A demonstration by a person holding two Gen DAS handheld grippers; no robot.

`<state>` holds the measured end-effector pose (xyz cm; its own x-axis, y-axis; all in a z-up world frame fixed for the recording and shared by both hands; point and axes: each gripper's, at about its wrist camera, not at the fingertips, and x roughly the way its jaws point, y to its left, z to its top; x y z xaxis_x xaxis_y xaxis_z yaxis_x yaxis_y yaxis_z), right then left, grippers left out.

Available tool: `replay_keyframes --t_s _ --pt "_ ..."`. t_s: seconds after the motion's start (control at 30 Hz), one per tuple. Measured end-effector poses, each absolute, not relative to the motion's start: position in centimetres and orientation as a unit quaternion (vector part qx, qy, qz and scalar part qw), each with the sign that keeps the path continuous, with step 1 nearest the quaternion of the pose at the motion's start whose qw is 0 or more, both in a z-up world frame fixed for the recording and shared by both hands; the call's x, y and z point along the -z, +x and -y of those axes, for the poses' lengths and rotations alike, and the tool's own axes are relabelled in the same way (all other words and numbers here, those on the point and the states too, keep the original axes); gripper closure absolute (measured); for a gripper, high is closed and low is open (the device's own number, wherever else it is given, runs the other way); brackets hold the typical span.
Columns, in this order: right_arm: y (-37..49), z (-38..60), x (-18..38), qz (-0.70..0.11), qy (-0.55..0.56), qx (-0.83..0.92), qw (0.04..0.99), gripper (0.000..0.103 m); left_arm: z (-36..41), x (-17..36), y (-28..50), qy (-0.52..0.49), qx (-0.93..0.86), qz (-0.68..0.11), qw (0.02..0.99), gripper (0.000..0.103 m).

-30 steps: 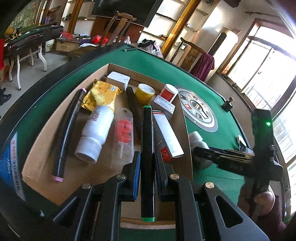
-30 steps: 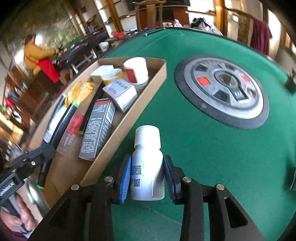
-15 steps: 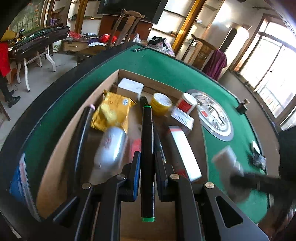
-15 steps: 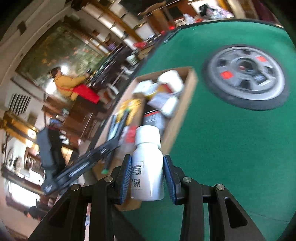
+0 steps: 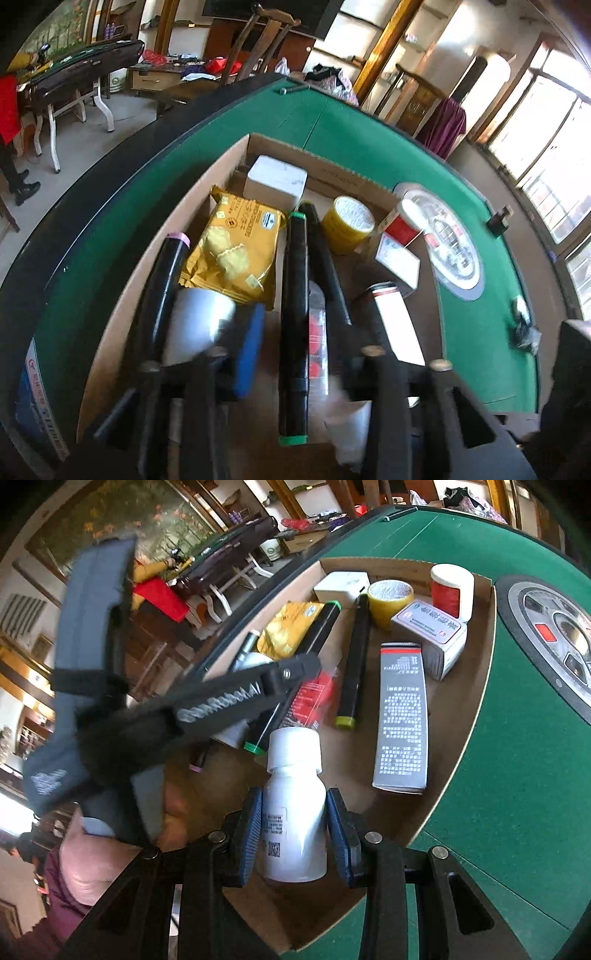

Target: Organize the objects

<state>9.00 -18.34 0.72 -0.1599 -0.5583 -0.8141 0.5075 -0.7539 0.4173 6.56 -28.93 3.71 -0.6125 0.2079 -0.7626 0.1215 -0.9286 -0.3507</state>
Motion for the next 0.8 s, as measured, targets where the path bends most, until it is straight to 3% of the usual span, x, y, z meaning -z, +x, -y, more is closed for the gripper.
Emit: replay_keyframes --t_s 0.13,0.2,0.5,0.63,0.8 --pt "9.2 18.8 -0.8 -0.003 0.539 0.77 0.342 0.064 29.2 -5.7 7.8 -0.413 -0.892 0.185 0.014 0.033" --pt "9.4 18.5 -1.1 -0.005 0.532 0.772 0.347 0.063 29.4 -6.7 8.9 -0.395 -0.9 0.185 0.005 0.028" --pt "10.4 12.7 -4.1 0.021 0.471 0.812 0.346 0.045 29.5 -10.2 13.6 -0.356 -0.908 0.223 -0.012 0.02" --pt "10.4 7.2 -5.6 0.055 0.434 0.847 0.303 0.036 25.4 -12.2 14.1 -0.347 -0.918 0.188 0.029 0.015" --pt "10.7 -0.2 -6.9 0.097 0.404 0.878 0.238 0.032 18.2 -12.9 13.7 -0.356 -0.922 0.119 0.092 0.013"
